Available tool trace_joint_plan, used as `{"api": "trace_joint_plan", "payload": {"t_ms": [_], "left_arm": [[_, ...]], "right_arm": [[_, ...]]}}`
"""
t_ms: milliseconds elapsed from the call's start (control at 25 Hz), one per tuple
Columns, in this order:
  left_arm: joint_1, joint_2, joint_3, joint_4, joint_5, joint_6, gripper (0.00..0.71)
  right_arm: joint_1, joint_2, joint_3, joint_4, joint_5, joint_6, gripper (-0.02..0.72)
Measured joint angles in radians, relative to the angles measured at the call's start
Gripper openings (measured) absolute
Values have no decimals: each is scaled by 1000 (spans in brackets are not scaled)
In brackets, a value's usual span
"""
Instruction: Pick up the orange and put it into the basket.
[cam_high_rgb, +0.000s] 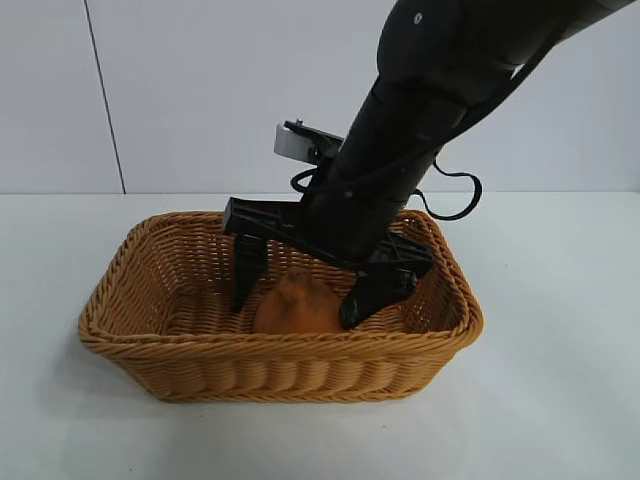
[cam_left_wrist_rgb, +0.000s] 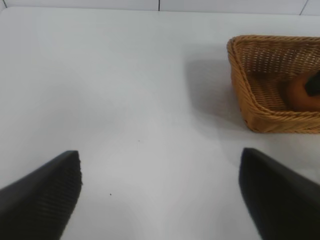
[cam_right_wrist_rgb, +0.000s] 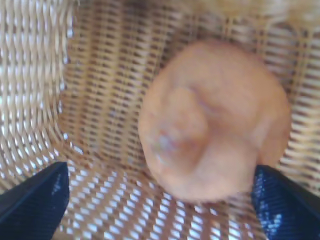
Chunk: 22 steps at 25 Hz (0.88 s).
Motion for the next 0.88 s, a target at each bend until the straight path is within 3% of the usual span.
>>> {"api": "trace_joint_plan", "payload": {"t_ms": [40,80,120,160,280,520,880], "left_arm": [[0,0,0,0,0,0,613],[0,0,0,0,0,0,613],[0,0,0,0,0,0,613],[0,0,0,0,0,0,613],[0,0,0,0,0,0,613],[0,0,0,0,1,0,613],[0,0,0,0,1,0,613]], "right_arm": [[0,0,-47,-29,69,8,694],[0,0,-47,-29,69,8,694],[0,0,-126,-84,193,13,694],[0,0,-162,-114,247,19,694],[-13,-3,-230,-191,325,50,694],[-149,-5,-243,-228,342,60,694],[-473,-5,-243,-241,352,-7,694]]}}
